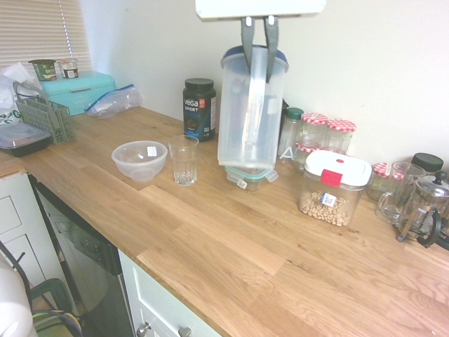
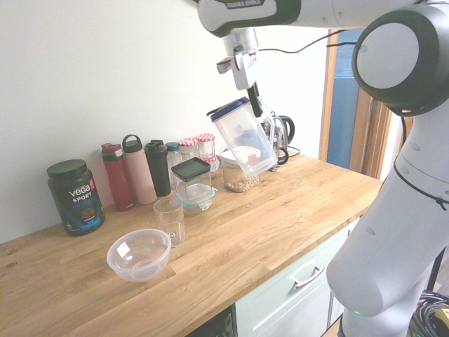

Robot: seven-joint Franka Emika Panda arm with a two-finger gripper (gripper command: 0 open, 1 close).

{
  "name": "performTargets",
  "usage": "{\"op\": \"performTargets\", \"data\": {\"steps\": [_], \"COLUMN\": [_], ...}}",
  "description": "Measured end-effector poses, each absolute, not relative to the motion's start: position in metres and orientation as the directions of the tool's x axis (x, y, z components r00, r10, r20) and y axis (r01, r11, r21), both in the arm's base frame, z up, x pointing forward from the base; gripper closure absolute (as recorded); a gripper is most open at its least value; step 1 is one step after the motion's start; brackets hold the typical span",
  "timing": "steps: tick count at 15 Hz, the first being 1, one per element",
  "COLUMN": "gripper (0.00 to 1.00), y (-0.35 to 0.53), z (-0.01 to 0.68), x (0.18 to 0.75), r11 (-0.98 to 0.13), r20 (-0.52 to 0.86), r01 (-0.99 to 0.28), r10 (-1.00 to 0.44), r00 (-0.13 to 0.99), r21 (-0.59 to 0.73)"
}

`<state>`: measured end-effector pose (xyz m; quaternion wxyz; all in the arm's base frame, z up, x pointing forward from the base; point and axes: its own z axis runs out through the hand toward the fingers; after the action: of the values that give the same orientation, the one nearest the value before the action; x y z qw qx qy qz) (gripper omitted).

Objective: Pour me some water

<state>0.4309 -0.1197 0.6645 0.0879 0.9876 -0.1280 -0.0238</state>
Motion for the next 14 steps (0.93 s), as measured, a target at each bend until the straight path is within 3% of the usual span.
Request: {"op": "performTargets", "data": {"steps": [8, 14], "gripper": [1.0, 1.0], "y": [-0.193, -0.186], "z": [0.579, 0.548], "x": [0.387, 0.374], "r11": [-0.805, -0.685], "r20": [0.049, 0.285], "r01": [-0.59, -0.708], "r10": [-0.593, -0.722], "r00": [0.804, 0.63], "r21": [-0.068, -0.172]}}
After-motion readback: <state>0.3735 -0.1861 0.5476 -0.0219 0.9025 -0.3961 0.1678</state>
